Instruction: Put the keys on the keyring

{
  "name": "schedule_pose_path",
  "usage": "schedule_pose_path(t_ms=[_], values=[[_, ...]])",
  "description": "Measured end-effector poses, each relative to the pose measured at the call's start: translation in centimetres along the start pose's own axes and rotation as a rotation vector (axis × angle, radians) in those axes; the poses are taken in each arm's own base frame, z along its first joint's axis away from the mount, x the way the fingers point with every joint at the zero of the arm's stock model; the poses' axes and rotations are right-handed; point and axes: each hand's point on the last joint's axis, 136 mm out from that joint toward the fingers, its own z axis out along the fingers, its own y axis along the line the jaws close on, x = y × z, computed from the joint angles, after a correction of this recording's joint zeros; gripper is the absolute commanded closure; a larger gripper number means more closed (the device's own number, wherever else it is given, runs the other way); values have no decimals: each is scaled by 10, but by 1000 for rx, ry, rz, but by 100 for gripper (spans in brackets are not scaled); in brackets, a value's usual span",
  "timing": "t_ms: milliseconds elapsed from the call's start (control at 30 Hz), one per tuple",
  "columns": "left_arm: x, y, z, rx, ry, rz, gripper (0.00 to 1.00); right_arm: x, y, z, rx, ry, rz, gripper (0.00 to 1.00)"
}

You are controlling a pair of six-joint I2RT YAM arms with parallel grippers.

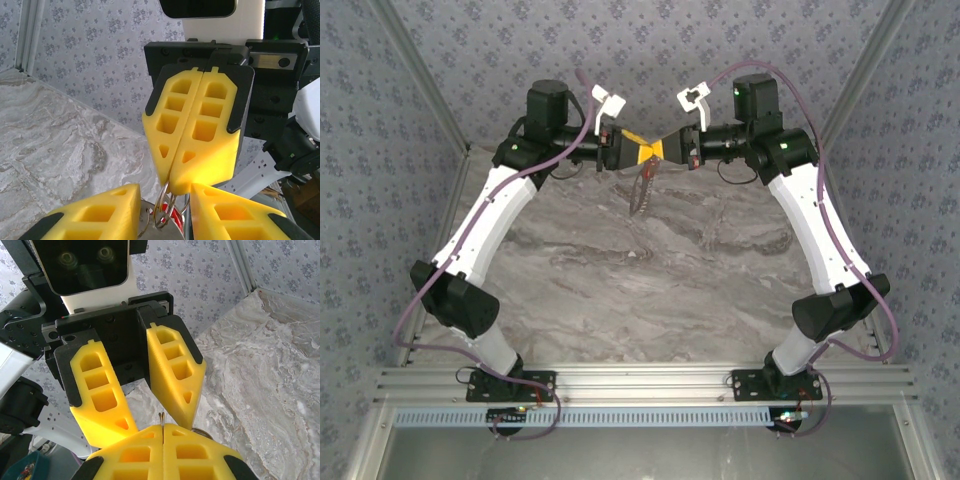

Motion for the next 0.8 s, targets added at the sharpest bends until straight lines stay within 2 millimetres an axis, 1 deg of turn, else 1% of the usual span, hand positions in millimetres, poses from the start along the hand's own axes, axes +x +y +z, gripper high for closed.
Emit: schedule_pose_path(t_ms=[67,133,233,300,500,533,633,700,800], values=[[0,0,0,2,0,-2,74,0,0,0,0,0,1,100],[0,-1,0,5,0,-5,85,0,-1,0,1,1,1,100],[-1,-2,0,9,0,-7,96,1,-1,0,2,1,3,100],[-1,-2,0,9,0,-11,100,1,-1,0,2,1,3,100],[-1,-3,0,9,-1,-10,100,0,-1,-1,2,-1,1,100],[-2,-3,0,9,-1,-9,100,0,-1,-1,3,-3,0,94],[-4,-4,0,5,-7,1,100,-3,-3,-5,8,-25,20,69],[-6,-5,2,-2,-14,11,100,-5,-10,-11,14,-58,46,61],[-10,-2,3,-27,-29,20,100,-15,-28,-35,34,-162,100,58]])
